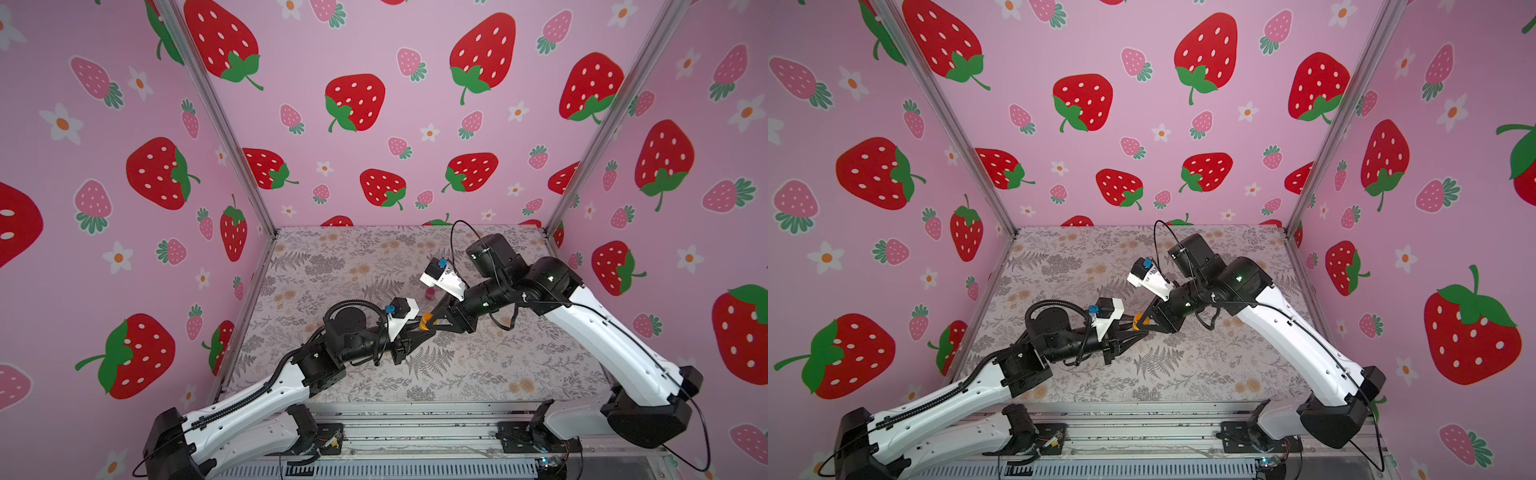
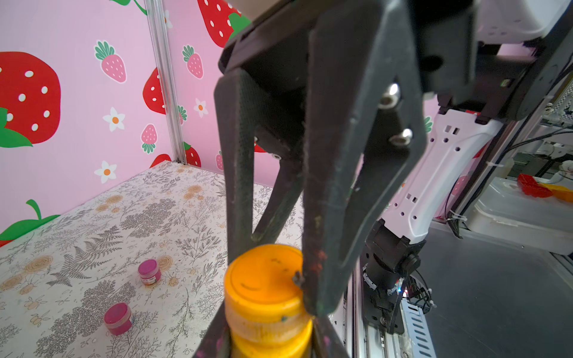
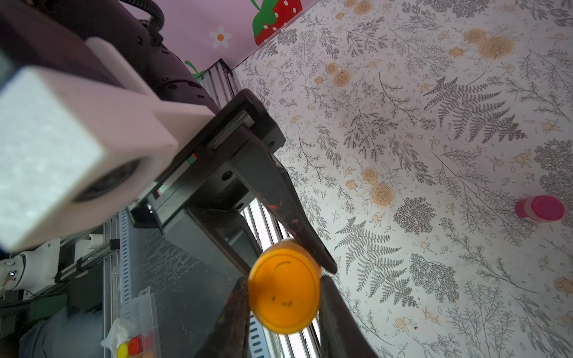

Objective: Close the paint jar lid
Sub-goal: Screw the lid onto the paint jar.

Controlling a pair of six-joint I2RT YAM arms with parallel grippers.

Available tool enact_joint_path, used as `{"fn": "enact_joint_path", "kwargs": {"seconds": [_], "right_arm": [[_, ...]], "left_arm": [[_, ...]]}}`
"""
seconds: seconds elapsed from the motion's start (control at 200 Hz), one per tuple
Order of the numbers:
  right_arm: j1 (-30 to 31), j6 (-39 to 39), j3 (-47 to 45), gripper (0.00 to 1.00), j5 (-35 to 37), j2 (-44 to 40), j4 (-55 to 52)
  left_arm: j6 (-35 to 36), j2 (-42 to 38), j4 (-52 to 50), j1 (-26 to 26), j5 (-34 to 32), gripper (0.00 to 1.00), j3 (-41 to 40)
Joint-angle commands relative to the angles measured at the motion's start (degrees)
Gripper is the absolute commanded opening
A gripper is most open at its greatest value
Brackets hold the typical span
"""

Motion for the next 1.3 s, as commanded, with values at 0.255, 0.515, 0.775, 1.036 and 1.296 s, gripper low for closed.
{"fn": "enact_joint_path", "kwargs": {"seconds": [0.255,0.515,0.775,1.036,1.296], "right_arm": [[1.4,-8.7,-5.9,0.26,-10.8,1.2,-2.0],[2.4,-14.0,-7.2,0.29,-13.6,3.5,-5.3],[4.8,-12.5,-8.5,0.30,-11.6,3.8,-4.2],[7.4,1.0,-14.8,0.30,-3.7,-1.4,7.5],[12.4,12.0,-18.0,0.31,10.4,-3.6,13.8]], "left_arm": [[1.4,-2.8,4.1,0.6,2.3,0.00,6.0],[1.8,-4.0,3.7,0.6,2.8,0.00,6.7],[2.1,-4.5,3.7,0.6,1.7,0.00,7.3],[3.7,-6.6,4.0,0.6,-7.3,0.00,6.4],[5.6,-7.8,5.8,0.6,-17.8,0.00,6.4]]}}
